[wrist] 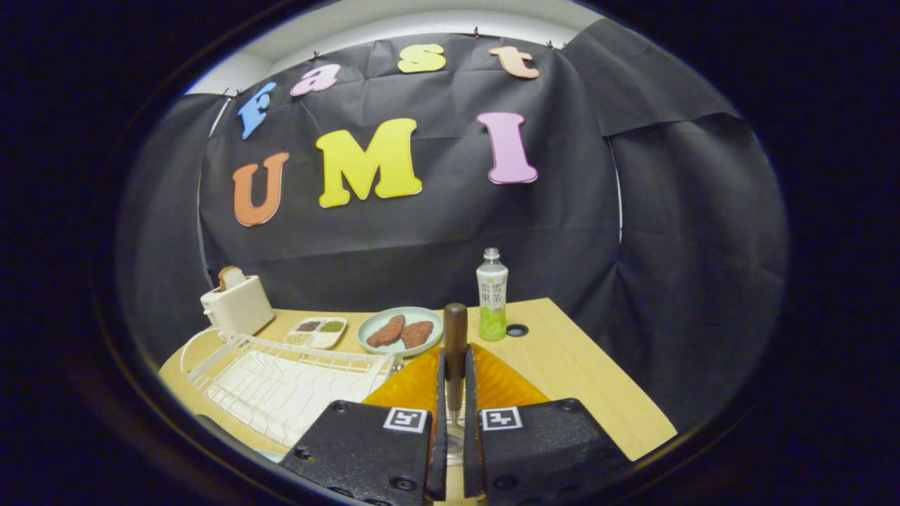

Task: Take the plate from the dish rack, then take the spoon from the basket and place it into the plate.

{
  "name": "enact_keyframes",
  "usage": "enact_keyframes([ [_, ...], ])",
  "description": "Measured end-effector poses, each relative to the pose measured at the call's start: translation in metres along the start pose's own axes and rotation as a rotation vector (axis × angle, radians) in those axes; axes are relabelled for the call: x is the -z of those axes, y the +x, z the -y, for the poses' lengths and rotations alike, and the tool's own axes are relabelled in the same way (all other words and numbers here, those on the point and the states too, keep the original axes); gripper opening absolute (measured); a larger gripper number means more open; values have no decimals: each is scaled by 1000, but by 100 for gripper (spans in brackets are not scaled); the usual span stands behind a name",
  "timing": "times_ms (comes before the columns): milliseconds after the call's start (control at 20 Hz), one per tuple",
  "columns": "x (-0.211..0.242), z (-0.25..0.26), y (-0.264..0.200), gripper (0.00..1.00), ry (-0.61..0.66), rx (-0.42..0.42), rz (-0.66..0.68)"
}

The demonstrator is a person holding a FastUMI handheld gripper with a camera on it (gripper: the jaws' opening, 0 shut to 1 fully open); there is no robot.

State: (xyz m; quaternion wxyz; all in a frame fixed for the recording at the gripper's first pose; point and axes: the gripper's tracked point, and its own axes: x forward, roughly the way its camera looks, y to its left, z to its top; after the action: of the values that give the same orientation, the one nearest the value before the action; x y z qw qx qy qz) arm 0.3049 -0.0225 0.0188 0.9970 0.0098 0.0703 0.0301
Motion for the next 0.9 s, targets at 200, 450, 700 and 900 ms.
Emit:
enact_keyframes([
  [200,-30,-22,-56,14,-69,-1,105],
  [450,-39,-81,-143,14,-107,-83,211],
  [700,5,-132,-198,14,-112,-135,253],
  [900,65,-165,-218,14,-121,-149,225],
])
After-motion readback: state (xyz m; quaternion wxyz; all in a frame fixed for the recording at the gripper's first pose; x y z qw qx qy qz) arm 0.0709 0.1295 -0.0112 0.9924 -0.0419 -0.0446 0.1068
